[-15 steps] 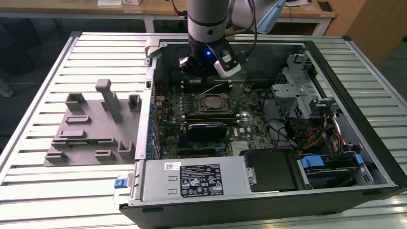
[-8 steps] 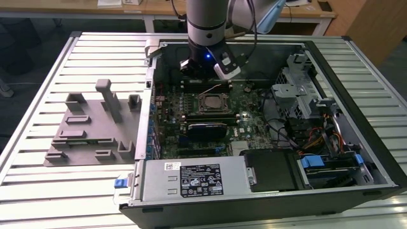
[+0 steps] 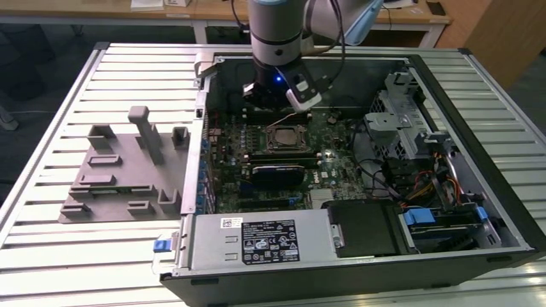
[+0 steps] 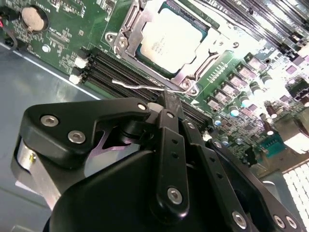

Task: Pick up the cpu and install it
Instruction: 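Install the first cpu locking lever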

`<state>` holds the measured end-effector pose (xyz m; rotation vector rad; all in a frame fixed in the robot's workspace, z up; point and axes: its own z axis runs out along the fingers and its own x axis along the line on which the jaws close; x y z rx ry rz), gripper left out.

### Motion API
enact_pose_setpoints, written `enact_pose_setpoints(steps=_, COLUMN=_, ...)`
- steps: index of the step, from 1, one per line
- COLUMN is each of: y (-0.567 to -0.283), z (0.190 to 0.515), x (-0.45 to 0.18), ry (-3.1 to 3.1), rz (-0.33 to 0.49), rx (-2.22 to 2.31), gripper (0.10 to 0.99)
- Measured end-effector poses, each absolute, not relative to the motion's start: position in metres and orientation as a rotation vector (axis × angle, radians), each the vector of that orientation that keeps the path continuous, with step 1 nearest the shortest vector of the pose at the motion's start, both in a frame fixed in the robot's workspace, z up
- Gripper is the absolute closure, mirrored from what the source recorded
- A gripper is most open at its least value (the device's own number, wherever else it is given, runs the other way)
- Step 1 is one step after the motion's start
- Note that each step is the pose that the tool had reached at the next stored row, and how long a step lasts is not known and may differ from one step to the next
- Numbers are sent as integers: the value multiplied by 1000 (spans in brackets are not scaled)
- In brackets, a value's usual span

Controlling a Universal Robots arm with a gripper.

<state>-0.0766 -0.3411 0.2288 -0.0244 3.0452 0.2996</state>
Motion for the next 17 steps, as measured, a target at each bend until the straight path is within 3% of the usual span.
enact_pose_setpoints(steps=17, y=-341, z=219, x=-74, ry=2983, rz=306, rx=85, gripper=980)
